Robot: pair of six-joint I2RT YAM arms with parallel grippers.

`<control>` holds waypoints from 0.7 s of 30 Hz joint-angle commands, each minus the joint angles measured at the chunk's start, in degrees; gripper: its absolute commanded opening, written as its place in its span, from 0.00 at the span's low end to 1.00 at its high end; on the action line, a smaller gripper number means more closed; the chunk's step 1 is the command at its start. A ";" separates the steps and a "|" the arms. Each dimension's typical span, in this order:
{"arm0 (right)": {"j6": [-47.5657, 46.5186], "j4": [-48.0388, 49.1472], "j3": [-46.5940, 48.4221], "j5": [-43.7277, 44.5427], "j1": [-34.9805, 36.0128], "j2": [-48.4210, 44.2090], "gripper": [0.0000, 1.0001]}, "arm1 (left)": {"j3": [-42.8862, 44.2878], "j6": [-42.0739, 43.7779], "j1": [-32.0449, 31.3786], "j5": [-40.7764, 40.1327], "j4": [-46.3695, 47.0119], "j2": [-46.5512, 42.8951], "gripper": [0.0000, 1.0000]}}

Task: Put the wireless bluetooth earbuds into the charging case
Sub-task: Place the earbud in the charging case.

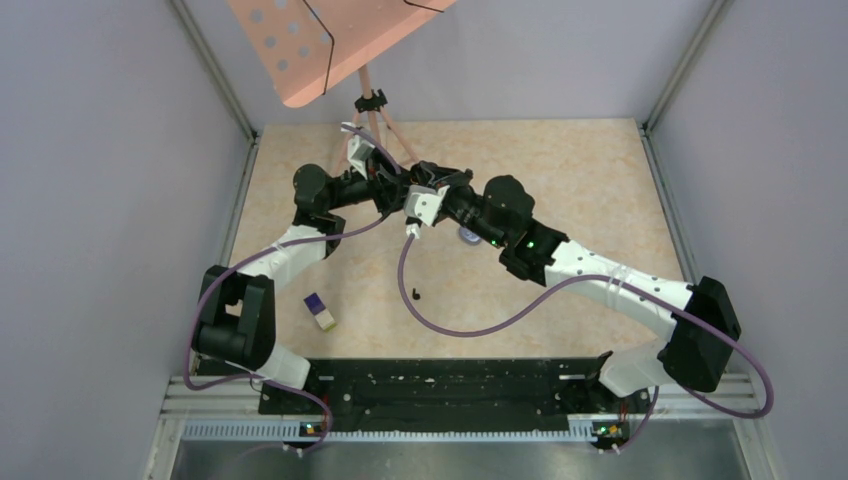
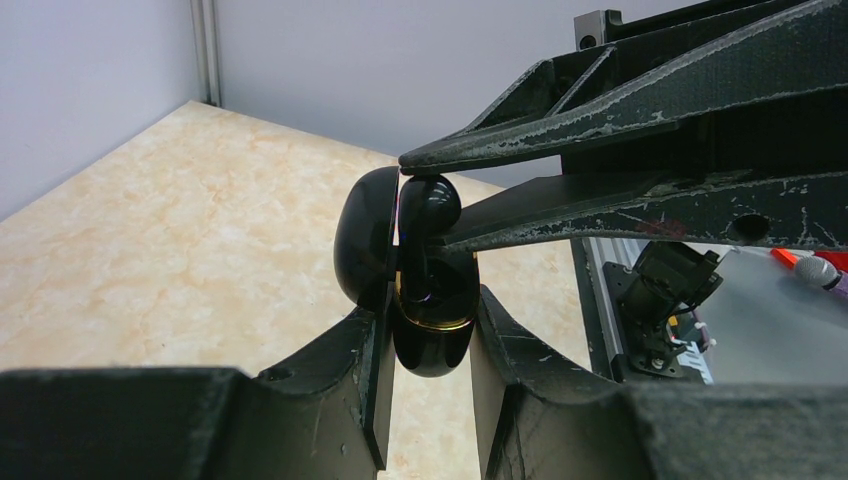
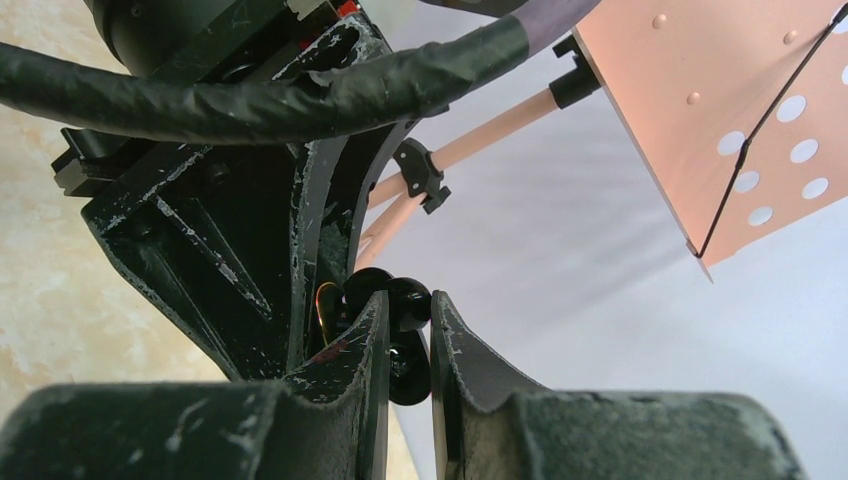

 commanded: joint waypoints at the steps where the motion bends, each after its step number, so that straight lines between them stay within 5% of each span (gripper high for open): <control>1: 1.43 -2.42 0.26 0.53 -0.08 -1.43 0.00 | 2.97 -0.01 0.00 -2.00 2.56 -0.78 0.00; 21: 1.60 -3.91 0.17 0.53 -0.07 -1.81 0.00 | 3.32 -0.23 0.37 -2.60 2.14 -0.33 0.00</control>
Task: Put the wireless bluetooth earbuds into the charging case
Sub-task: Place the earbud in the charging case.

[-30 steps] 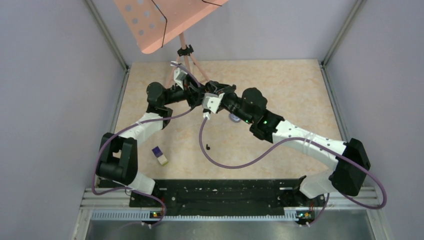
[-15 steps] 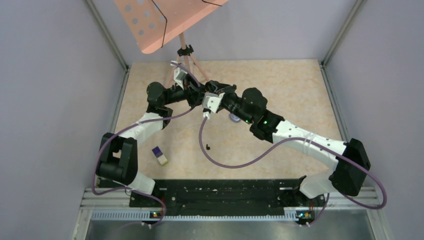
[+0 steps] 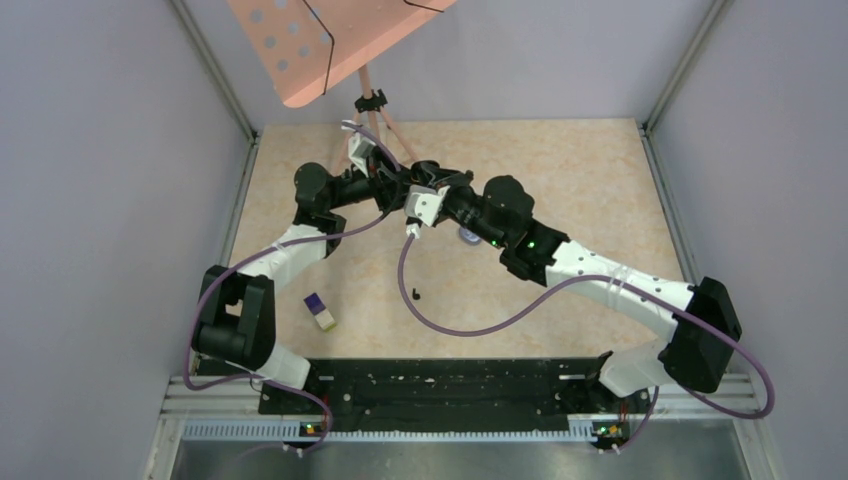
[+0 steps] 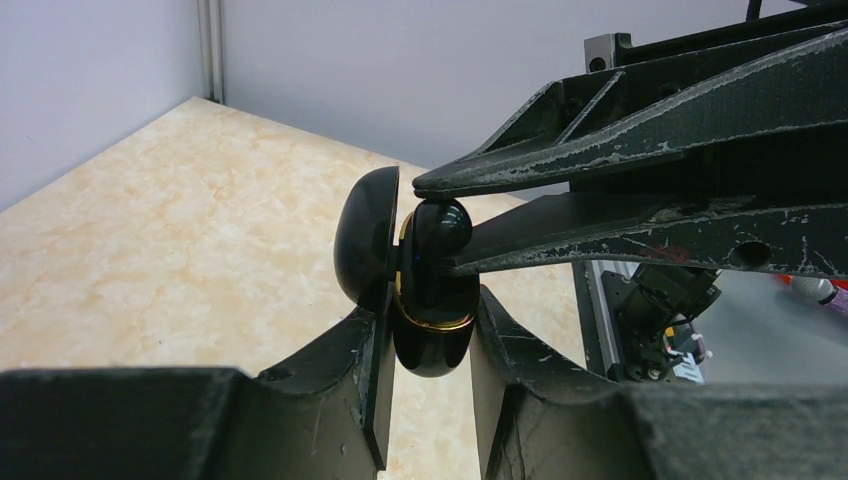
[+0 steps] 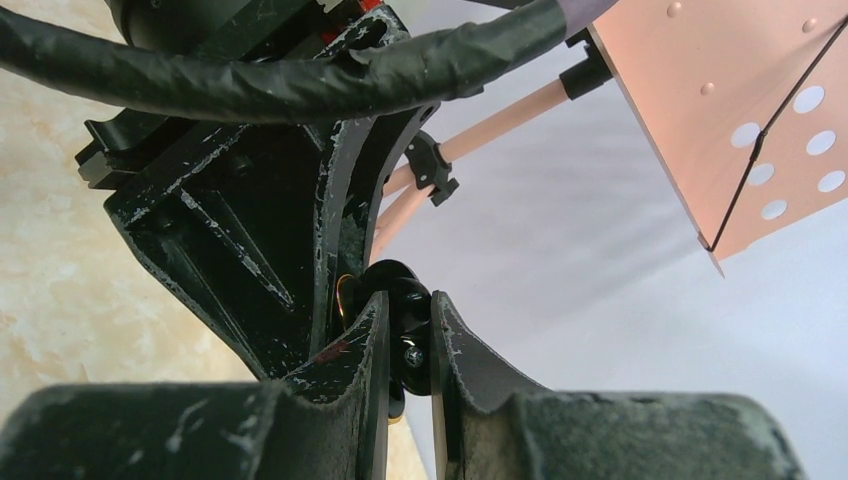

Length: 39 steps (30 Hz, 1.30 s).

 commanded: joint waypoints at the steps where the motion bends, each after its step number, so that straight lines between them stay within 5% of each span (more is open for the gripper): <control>1: 1.02 -3.48 0.49 -0.09 -0.07 -1.46 0.00 | 2.92 0.38 0.35 -0.89 3.45 -0.26 0.00; 14: 0.69 -16.28 6.06 -5.56 -0.98 0.22 0.01 | 2.89 1.56 0.39 -0.12 4.46 -0.24 0.00; 32: 2.35 -29.67 12.82 -8.67 -1.14 2.18 0.39 | 1.59 3.28 0.37 0.49 4.96 -0.84 0.00; 39: 3.83 -33.70 15.67 -9.70 -1.43 2.72 0.43 | 1.68 3.95 0.37 0.50 4.62 -1.01 0.00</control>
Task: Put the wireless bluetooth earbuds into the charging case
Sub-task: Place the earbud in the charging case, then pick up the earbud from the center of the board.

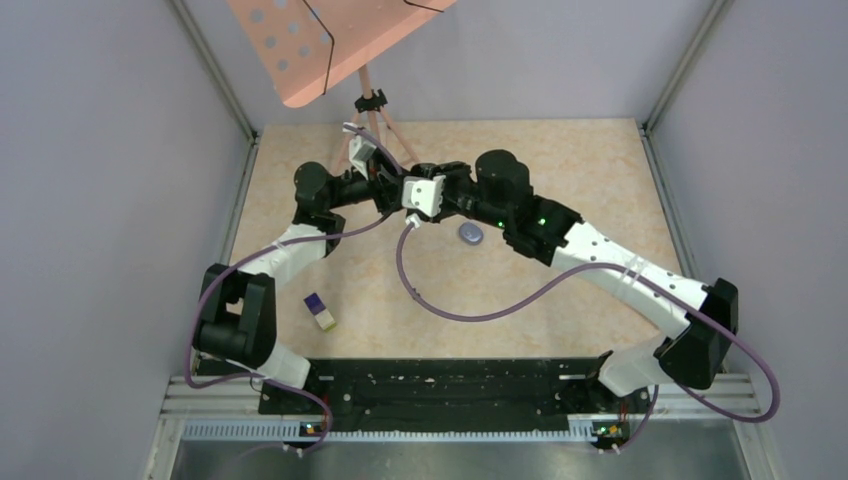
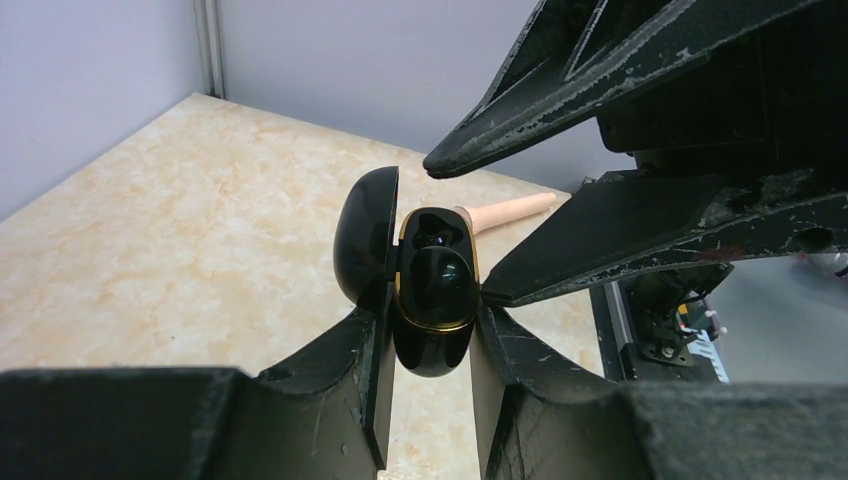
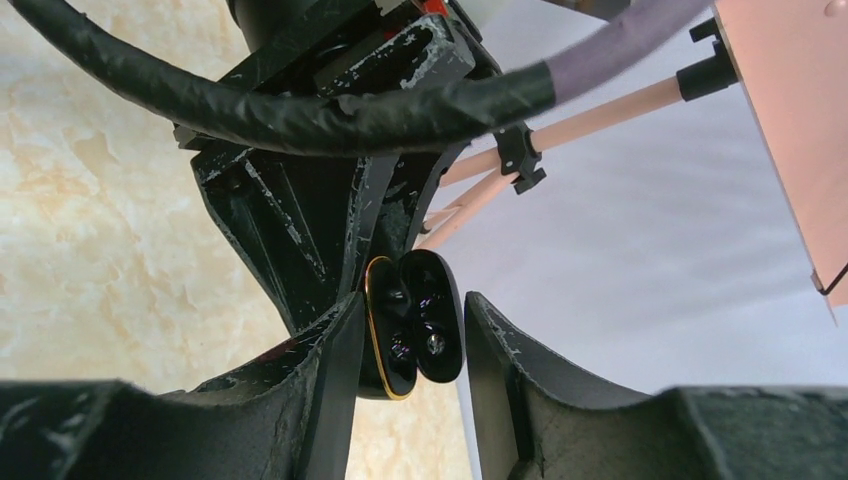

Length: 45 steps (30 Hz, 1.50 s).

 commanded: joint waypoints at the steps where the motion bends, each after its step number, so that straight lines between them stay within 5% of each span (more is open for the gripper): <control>1: 3.00 -9.01 3.02 -2.92 -0.28 1.31 0.44 | 1.76 1.10 0.22 -1.71 4.98 -1.48 0.00; 10: 8.23 -17.36 5.60 -2.78 -1.56 -5.88 0.55 | 1.58 1.78 0.43 -2.24 3.65 -1.04 0.00; 19: 31.21 -19.86 -3.19 5.12 -3.16 -12.04 0.53 | -2.84 5.25 4.61 -5.48 -5.15 -6.38 0.00; 24: 37.63 -14.68 -13.26 -4.27 -8.84 -11.63 0.43 | -3.10 11.09 7.56 -1.81 -23.79 -12.41 0.00; 27: 30.38 -11.89 -14.89 -14.74 -10.71 -10.58 0.39 | 2.40 23.11 9.63 0.00 -46.56 -15.58 0.00; 30: 24.77 -11.51 -14.63 -21.30 -10.73 -7.61 0.38 | 5.90 28.47 11.35 1.11 -57.80 -17.60 0.00; 32: 24.31 -9.08 -14.53 -22.81 -10.29 -4.17 0.37 | 5.08 27.85 11.96 1.01 -57.42 -18.80 0.00; 37: 16.33 -4.84 -13.41 -19.36 -6.10 6.52 0.43 | -5.36 7.70 12.34 -7.85 -32.57 -22.96 0.00; 45: 7.82 -5.42 -5.28 -17.07 -5.49 22.18 0.45 | -10.85 2.87 12.61 -20.43 -31.26 -30.71 0.00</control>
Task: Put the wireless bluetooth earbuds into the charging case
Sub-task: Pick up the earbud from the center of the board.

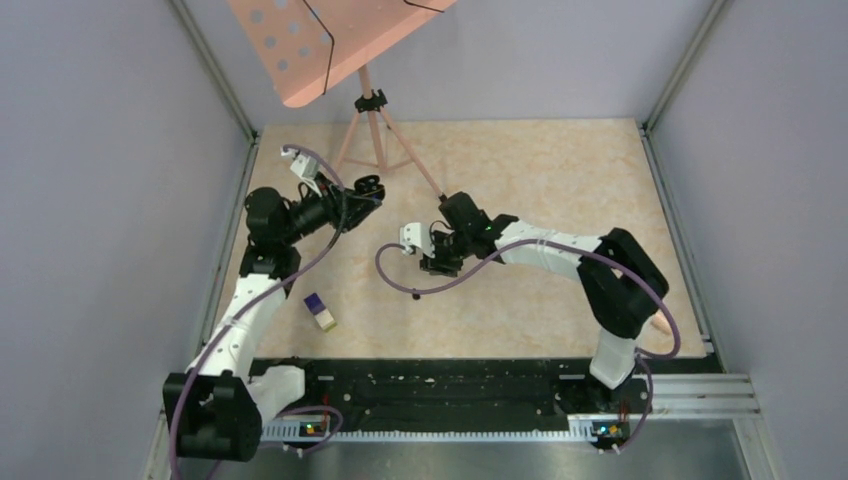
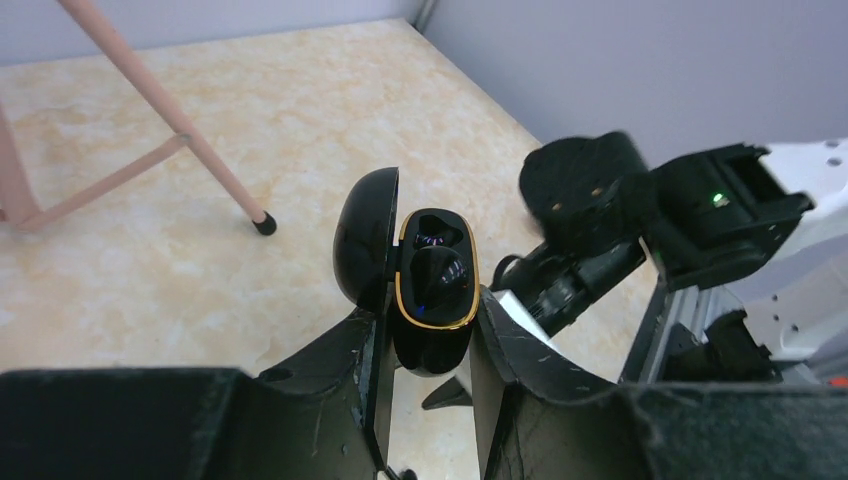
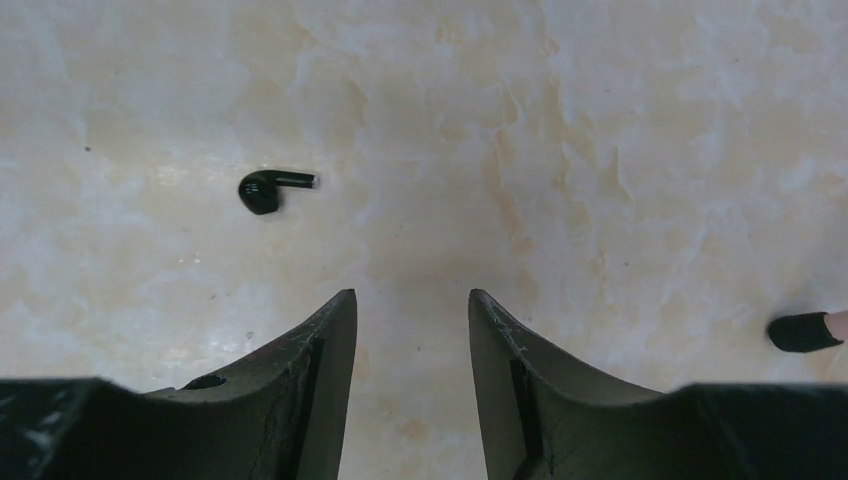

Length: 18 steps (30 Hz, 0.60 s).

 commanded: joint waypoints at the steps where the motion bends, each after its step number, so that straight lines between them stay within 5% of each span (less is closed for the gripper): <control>1: -7.64 2.20 5.73 -1.10 0.05 3.72 0.46 | -0.06 -1.88 0.76 -6.47 4.51 -5.08 0.00; 18: -12.74 0.28 8.61 -4.16 4.38 13.45 0.54 | 0.32 -0.96 7.86 -5.51 -3.29 -7.41 0.00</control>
